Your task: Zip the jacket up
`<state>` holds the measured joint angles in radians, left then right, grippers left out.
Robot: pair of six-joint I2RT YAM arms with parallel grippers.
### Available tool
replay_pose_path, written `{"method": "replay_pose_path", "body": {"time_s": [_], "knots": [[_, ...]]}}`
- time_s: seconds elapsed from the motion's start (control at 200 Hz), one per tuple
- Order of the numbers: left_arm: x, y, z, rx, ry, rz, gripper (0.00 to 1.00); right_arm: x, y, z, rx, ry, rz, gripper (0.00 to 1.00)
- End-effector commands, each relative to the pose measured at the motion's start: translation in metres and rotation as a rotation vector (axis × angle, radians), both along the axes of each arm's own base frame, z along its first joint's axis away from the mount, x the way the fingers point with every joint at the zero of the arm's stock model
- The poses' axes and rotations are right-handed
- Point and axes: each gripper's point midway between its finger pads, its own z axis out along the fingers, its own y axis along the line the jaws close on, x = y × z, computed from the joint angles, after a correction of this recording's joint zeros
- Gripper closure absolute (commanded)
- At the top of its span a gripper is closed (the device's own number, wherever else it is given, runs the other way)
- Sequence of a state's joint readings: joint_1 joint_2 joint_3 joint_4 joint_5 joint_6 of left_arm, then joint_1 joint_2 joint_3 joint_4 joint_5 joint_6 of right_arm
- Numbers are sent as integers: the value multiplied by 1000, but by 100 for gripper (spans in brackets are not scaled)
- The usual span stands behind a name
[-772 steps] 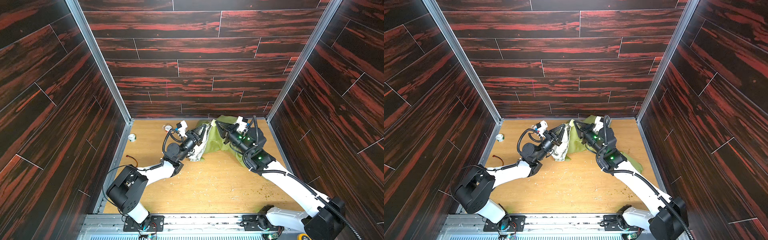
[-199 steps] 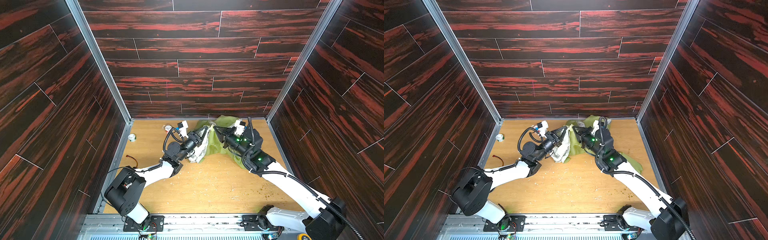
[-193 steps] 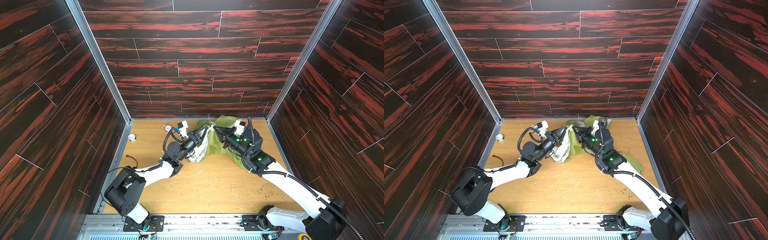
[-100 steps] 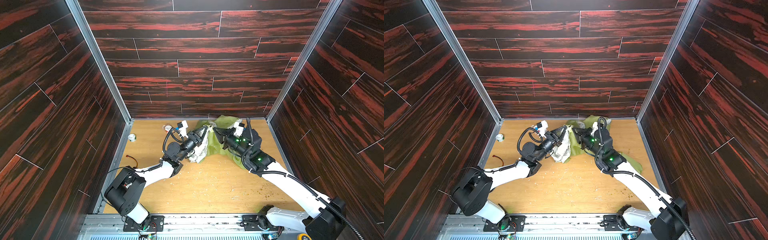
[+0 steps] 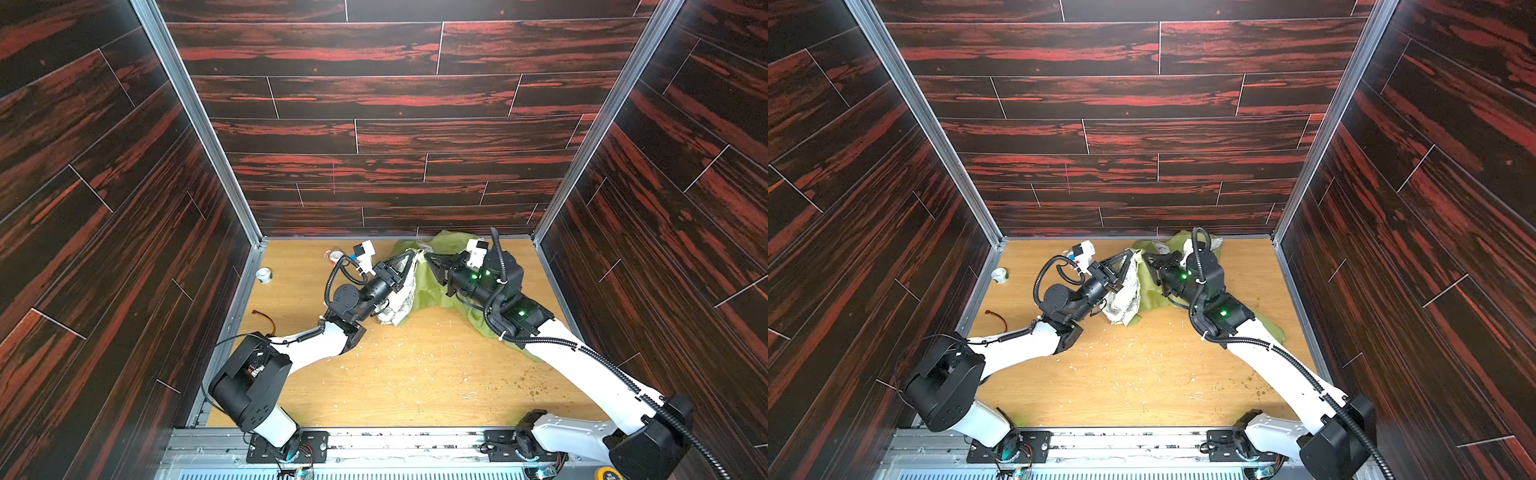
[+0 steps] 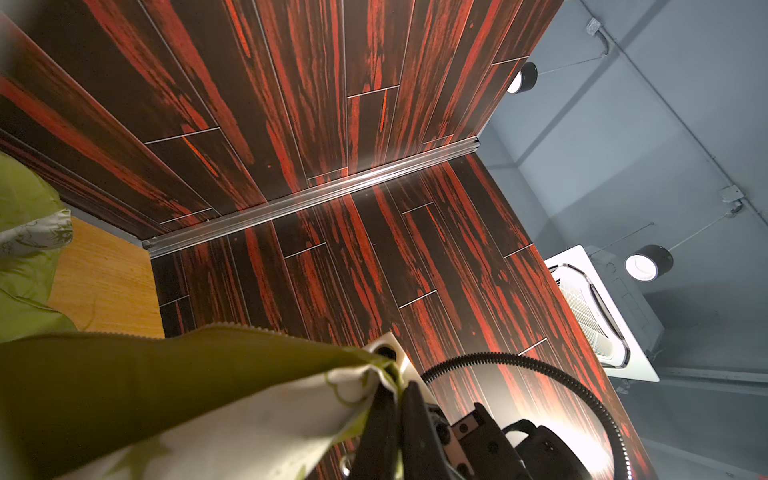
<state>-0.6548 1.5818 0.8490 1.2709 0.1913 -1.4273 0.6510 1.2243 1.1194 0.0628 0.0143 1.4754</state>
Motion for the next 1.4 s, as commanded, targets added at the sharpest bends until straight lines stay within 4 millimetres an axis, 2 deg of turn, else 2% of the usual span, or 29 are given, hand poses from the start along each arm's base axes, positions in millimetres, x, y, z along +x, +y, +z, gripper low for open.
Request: {"method": "replay_pose_path", "body": {"time_s": [0.0, 0.536, 0.771, 0.962, 1.137, 1.398], "knots": [[-11, 8, 31, -64, -64, -8, 100, -3, 4, 6, -44, -34, 22, 100], [-15, 5, 36, -72, -71, -41, 100, -2, 18, -17, -40, 43, 63, 100], [-17, 5, 31, -65, -59, -47, 100, -1, 21, -9, -59, 32, 78, 100], [-15, 3, 26, -68, -27, -66, 100, -7, 25, -8, -66, 17, 120, 100], [-13, -6, 20, -72, 41, -142, 100, -11, 17, -8, -144, -3, 116, 100], [-18, -15, 14, -33, 96, -209, 100, -12, 7, 3, -223, -44, 89, 100]]}}
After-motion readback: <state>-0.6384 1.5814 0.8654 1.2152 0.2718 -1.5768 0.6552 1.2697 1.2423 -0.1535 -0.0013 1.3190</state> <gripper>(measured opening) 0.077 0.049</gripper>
